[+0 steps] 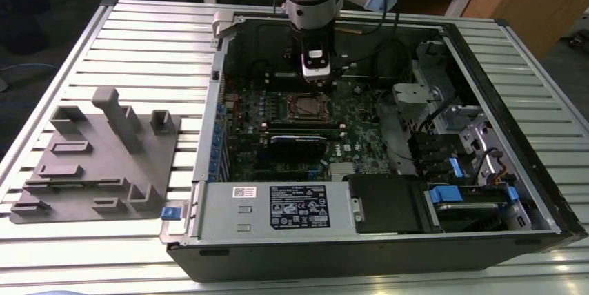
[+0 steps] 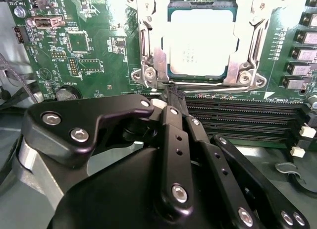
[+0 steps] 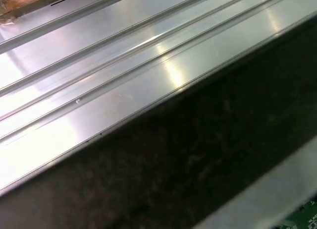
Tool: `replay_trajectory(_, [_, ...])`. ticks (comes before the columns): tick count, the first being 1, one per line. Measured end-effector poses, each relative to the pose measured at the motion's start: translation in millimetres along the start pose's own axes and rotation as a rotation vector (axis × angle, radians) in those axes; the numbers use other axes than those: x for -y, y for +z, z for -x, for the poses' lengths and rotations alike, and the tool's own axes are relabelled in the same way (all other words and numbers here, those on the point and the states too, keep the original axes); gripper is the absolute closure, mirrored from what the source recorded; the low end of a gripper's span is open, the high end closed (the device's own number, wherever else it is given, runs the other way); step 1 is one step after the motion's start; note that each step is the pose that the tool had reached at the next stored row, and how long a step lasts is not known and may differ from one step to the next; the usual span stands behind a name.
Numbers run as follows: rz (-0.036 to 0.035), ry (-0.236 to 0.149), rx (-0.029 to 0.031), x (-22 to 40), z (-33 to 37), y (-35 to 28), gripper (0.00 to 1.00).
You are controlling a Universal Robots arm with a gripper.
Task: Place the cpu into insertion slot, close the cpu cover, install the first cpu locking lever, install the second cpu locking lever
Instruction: 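Install the first cpu locking lever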
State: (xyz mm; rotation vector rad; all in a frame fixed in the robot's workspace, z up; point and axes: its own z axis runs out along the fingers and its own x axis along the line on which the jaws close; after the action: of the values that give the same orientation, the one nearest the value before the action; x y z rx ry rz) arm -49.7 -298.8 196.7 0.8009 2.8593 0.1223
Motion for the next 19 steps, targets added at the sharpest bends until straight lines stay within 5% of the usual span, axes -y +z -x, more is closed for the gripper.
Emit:
replay_trajectory(4, [0.0011, 0.000, -0.0005, -0.1, 0.0, 0.2, 0.89])
replay_trajectory(9, [0.0152, 0.003, -0.0087, -0.8, 0.8, -5.7, 0.89])
replay_trajectory(19, [0.0196, 0.025, -0.0107, -1.5, 0.4, -6.0, 0.89])
